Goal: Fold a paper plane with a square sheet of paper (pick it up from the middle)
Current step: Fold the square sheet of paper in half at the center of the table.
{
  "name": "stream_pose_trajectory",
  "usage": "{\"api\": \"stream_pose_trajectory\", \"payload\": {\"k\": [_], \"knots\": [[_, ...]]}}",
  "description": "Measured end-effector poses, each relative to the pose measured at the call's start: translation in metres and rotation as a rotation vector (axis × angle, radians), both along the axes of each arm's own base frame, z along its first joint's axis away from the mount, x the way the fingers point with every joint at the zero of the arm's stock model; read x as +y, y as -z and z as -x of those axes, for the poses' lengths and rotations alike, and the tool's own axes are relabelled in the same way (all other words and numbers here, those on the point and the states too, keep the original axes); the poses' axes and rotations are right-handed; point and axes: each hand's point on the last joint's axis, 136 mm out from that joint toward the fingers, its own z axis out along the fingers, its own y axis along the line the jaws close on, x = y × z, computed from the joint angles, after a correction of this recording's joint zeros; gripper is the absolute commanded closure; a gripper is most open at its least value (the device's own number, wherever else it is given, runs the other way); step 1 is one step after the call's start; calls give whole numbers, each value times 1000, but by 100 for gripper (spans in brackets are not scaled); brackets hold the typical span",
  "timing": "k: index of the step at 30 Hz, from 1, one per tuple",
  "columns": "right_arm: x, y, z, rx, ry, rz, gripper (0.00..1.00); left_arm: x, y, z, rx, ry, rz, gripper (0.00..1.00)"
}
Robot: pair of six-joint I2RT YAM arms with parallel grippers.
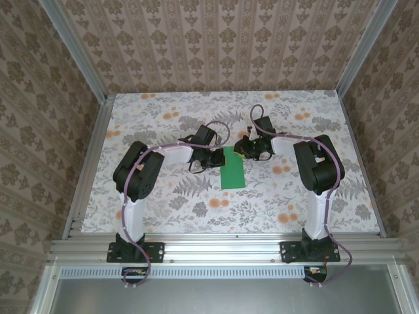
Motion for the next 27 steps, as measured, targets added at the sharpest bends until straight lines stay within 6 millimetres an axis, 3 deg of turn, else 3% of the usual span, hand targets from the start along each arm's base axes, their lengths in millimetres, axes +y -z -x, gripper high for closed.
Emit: {"api": "stream_pose_trajectory", "payload": {"k": [4,10,16,27], "knots": [[3,-12,-15,-39,3,-7,80,0,0,0,-1,3,-2,93],[-5,10,-18,-6,32,40,79,0,0,0,-1,6,-4,93],[-8,11,-20,-5,42,41,79,0,0,0,-4,9,-4,93],[-5,-8,-18,-43,33,24,78,0,0,0,-6,11,-5,93]]}}
